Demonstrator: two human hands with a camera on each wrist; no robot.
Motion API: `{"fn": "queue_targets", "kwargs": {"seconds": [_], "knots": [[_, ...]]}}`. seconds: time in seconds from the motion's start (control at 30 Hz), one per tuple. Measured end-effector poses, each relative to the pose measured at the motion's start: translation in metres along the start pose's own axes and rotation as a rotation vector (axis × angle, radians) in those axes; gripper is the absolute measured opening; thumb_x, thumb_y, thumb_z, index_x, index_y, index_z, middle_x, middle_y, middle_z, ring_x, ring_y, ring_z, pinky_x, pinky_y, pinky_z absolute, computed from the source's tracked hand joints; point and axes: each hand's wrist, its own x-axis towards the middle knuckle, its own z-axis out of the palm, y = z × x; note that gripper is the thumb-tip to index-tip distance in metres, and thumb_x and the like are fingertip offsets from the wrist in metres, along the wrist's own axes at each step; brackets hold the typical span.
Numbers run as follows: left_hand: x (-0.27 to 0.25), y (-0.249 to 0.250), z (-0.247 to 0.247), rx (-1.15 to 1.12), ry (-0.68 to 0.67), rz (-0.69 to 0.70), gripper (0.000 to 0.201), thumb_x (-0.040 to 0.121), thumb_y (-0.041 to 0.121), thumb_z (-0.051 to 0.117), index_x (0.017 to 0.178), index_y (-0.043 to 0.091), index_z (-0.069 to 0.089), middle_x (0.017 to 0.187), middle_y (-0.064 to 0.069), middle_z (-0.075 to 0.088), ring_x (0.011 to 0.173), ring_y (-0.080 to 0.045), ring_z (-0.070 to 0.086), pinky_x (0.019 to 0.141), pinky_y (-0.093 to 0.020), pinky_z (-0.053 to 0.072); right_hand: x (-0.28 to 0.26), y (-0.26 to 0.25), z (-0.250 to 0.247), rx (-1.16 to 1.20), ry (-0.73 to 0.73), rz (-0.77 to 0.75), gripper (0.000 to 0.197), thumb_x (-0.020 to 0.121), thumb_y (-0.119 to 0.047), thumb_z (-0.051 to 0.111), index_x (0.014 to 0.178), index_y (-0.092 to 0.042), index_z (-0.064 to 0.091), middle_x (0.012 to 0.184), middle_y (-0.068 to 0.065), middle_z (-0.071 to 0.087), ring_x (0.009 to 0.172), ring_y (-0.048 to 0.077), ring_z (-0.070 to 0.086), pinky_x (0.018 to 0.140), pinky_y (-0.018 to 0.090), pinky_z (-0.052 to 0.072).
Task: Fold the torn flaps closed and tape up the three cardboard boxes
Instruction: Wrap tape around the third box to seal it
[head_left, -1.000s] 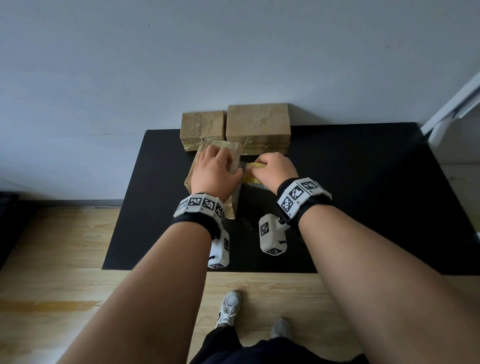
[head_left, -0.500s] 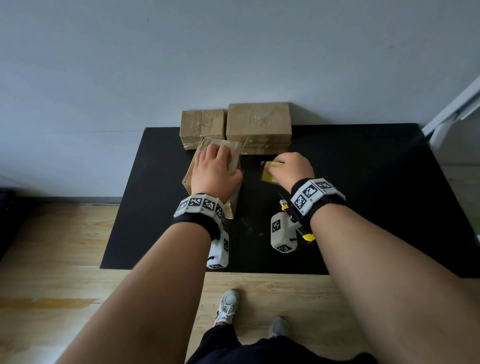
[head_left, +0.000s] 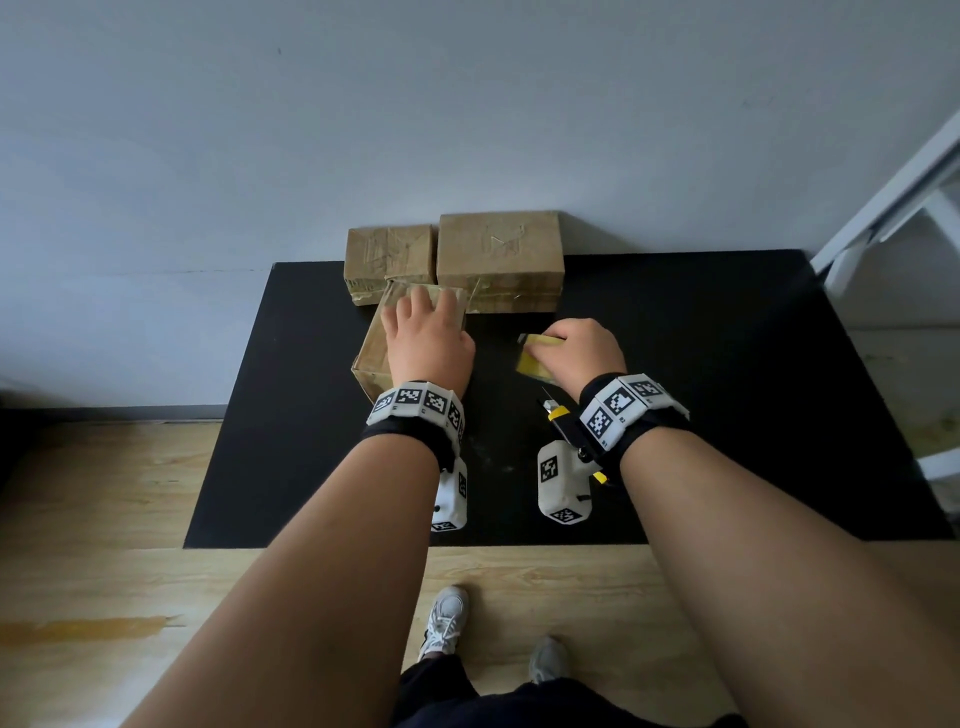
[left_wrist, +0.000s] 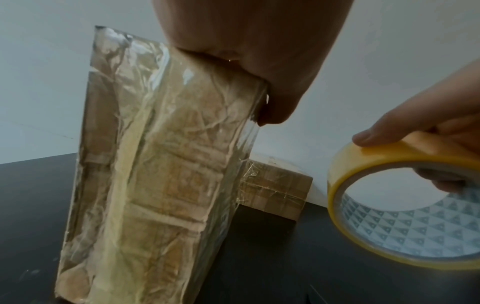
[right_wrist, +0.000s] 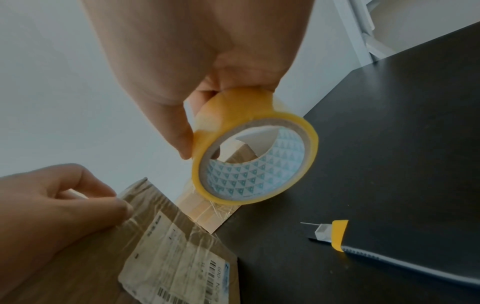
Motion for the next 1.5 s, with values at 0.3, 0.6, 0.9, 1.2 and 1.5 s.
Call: {"fn": "queue_targets", "kwargs": {"seconds": [0.3,0.6,0.9,1.2,1.5], "knots": [[-0.007,-0.018,-0.02,-0.036,-0.1,-0.259,0.097,0.081,0.072,0.052,0.152,0.015,0.018,0.16,-0.016,0.008,0.148,-0.032,0.004,0.12,-0.047,0.002,-0.012,-0.002,-0.007,0.017,0.05,0.04,0.026,0.092,-0.039,0.059,0.098,-0.018,0.072,0.087,-0.001,0.064,0.089,0.021,0.062,0.075,0.032,0.049],[-0.016,-0.015,-0.033,-0.06,-0.282,-0.25,0.117,0.062,0.071,0.072,0.149,0.015,0.017,0.139,-0.013,0.045,0.129,-0.031,0.042,0.105,-0.045,0.039,-0.022,-0.01,-0.011,0.026,0.107,0.06,0.028,0.091,-0.041,0.058,0.092,-0.017,0.072,0.088,0.003,0.069,0.086,0.024,0.064,0.081,0.038,0.054],[-0.053,-0.009,-0.006,0.248,-0.168,0.169,0.112,0.066,0.055,0.078,0.15,0.014,0.015,0.145,-0.002,0.034,0.133,-0.022,0.035,0.112,-0.039,0.025,-0.027,0.004,-0.019,0.034,0.17,0.074,0.032,0.091,-0.035,0.055,0.064,-0.019,0.055,0.065,-0.001,0.053,0.081,0.028,0.059,0.075,0.038,0.044],[-0.115,-0.021,0.039,0.262,-0.319,0.261,0.057,0.088,0.025,0.059,0.139,0.025,0.033,0.141,-0.001,0.034,0.129,-0.023,0.035,0.107,-0.037,0.031,-0.038,0.02,0.004,-0.002,0.053,0.164,0.033,0.097,-0.034,0.052,0.07,-0.014,0.054,0.068,0.001,0.051,0.066,0.017,0.052,0.051,0.027,0.031],[-0.099,-0.015,0.028,0.021,-0.339,-0.27,0.071,0.091,0.054,0.05,0.148,0.019,0.025,0.149,-0.012,0.025,0.134,-0.031,0.031,0.106,-0.042,0.036,-0.039,0.031,0.018,0.027,-0.06,0.196,0.02,0.095,-0.025,0.049,0.088,-0.009,0.059,0.08,0.005,0.055,0.079,0.023,0.054,0.058,0.03,0.035]]}}
